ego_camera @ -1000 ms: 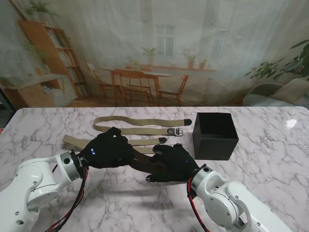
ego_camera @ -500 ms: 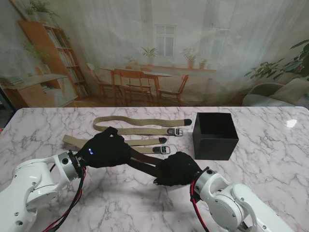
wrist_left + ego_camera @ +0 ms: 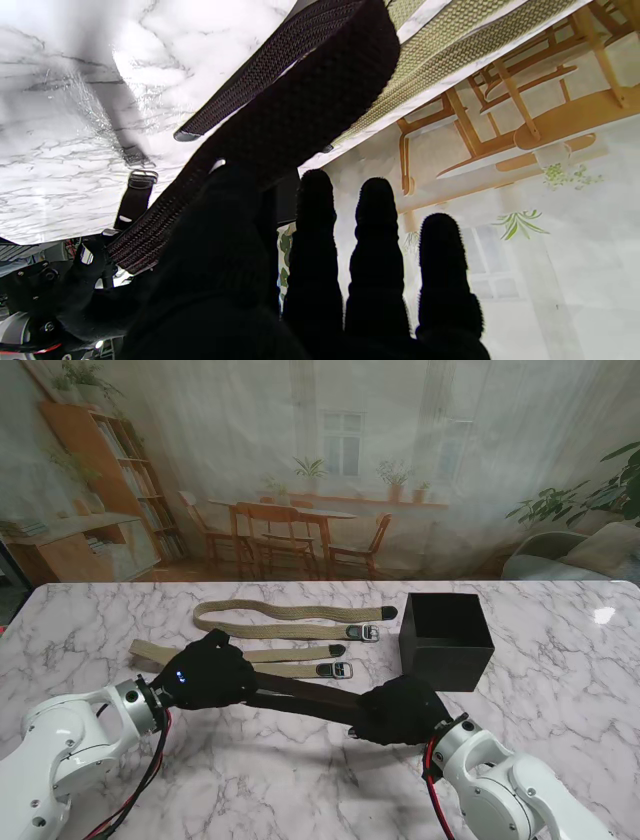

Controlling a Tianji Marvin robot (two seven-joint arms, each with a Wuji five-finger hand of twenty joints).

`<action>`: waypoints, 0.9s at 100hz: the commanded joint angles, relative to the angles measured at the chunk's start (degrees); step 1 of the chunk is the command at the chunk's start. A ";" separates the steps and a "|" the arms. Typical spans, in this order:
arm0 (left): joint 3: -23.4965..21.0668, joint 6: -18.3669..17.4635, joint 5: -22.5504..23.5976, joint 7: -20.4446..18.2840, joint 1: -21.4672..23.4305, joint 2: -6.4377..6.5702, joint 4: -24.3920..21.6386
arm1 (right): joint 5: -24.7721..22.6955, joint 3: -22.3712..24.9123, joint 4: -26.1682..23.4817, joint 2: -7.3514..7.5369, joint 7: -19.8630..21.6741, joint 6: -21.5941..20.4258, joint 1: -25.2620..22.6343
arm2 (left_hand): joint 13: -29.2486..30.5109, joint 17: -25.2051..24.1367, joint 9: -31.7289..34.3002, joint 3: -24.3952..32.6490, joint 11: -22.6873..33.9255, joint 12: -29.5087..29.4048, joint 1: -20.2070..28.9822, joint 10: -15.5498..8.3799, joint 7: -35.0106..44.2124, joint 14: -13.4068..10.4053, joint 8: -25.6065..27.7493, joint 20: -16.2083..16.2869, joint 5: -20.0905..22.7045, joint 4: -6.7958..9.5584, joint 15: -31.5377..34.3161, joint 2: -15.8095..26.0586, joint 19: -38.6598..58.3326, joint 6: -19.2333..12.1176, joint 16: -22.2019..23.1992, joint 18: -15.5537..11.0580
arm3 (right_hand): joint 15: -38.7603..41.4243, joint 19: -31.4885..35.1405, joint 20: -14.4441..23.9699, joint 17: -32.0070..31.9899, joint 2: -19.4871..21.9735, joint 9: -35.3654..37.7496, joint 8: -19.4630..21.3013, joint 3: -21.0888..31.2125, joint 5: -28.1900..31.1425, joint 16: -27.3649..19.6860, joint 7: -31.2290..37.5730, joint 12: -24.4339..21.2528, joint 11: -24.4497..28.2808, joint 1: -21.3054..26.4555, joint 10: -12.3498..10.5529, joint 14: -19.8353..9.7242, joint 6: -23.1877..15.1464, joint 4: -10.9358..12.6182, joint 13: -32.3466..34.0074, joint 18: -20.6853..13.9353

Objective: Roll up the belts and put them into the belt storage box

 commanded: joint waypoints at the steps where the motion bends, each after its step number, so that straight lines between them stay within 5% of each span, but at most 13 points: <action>1: 0.51 0.55 -0.06 -1.62 -0.75 0.18 0.99 | -0.89 1.40 -0.71 0.18 0.24 0.50 -1.61 | 0.48 -0.66 0.63 2.15 -0.72 0.76 2.73 0.49 1.87 0.88 1.56 0.91 0.99 0.49 1.17 -0.67 0.79 0.21 0.45 1.22 | -1.90 -0.37 -0.15 -1.20 -0.26 -0.46 -3.03 1.42 -1.84 -0.14 0.14 -0.30 -1.14 4.76 0.65 -0.44 -1.90 -0.77 -0.47 -0.32; 26: 1.70 1.40 -0.41 -3.29 -1.91 0.27 2.10 | -5.62 4.80 -1.79 0.11 -1.09 1.14 -4.73 | 0.42 -0.76 0.56 2.17 -0.71 0.70 2.80 0.46 1.93 0.92 1.58 0.77 1.02 0.51 1.06 -0.60 0.51 0.12 0.37 1.31 | -0.48 -0.49 -0.19 -0.88 -0.28 -0.15 -4.17 5.59 -5.09 0.94 -2.73 1.64 1.44 11.33 -0.62 -1.90 0.79 -0.82 0.75 -0.59; 44: 2.71 2.28 -0.87 -4.19 -2.49 0.30 3.28 | -5.97 5.69 -1.64 -0.06 -2.81 0.70 -5.74 | 0.66 -0.61 0.18 1.95 -0.81 0.08 2.40 0.72 0.90 0.60 0.55 0.68 1.05 0.33 0.61 0.34 0.44 0.34 0.00 1.46 | 0.83 -0.15 -0.10 -0.28 -0.53 1.31 -4.92 6.50 -4.49 1.55 -3.63 2.27 3.22 11.89 -1.43 -2.36 0.84 -0.91 1.96 -0.37; 51: 3.21 2.70 -1.50 -4.37 -2.79 0.23 3.73 | -6.15 5.58 -1.54 -0.05 -2.87 0.69 -5.66 | 0.05 -0.87 -2.11 -0.30 0.83 -8.04 1.06 2.05 -3.23 1.27 -2.69 0.35 1.06 0.05 0.28 3.37 0.04 1.26 -0.20 1.66 | 1.08 -0.03 -0.06 -0.18 -0.34 1.50 -5.10 6.75 -4.48 1.64 -3.73 2.29 3.50 11.99 -1.67 -2.44 0.93 -0.90 2.18 -0.38; 69: 4.06 2.82 -7.21 -8.96 -3.22 -0.19 4.05 | -5.88 5.15 -1.33 -0.02 -2.41 1.24 -5.00 | -4.47 -2.43 -13.22 -5.05 -8.35 -17.88 -12.39 6.90 -25.67 3.04 -12.23 -1.73 -4.08 -0.67 -3.99 14.67 -4.58 6.53 -4.12 1.74 | 1.41 0.14 -0.01 -0.07 0.01 1.73 -5.56 6.95 -4.54 1.76 -3.97 2.27 3.96 12.19 -1.71 -2.41 1.78 -0.99 2.34 -0.39; 79: 4.64 3.01 -10.36 -12.09 -3.59 -0.24 4.46 | -5.78 5.14 -1.34 -0.08 -2.65 1.57 -5.00 | -8.87 -3.78 -21.50 -5.59 -13.26 -23.31 -18.36 9.72 -33.29 3.86 -17.32 -3.90 -9.41 -1.16 -7.74 16.03 -8.96 8.36 -8.80 0.63 | 1.48 0.24 0.02 -0.01 0.08 1.74 -5.68 6.91 -4.54 1.77 -3.96 2.20 4.05 12.33 -1.68 -2.35 2.13 -1.02 2.37 -0.33; 90: 5.93 2.49 -15.19 -17.42 -4.85 -0.01 5.51 | -5.71 5.36 -1.47 -0.15 -3.08 1.61 -5.16 | -15.25 -6.70 -29.42 -5.93 -16.55 -27.26 -26.39 10.04 -38.33 4.25 -20.97 -6.78 -15.60 -1.41 -10.79 14.38 -15.53 7.44 -13.40 -0.97 | 1.48 0.30 0.04 -0.01 0.17 1.67 -5.78 6.92 -4.54 1.76 -3.96 2.11 4.07 12.40 -1.67 -2.28 2.17 -1.01 2.31 -0.33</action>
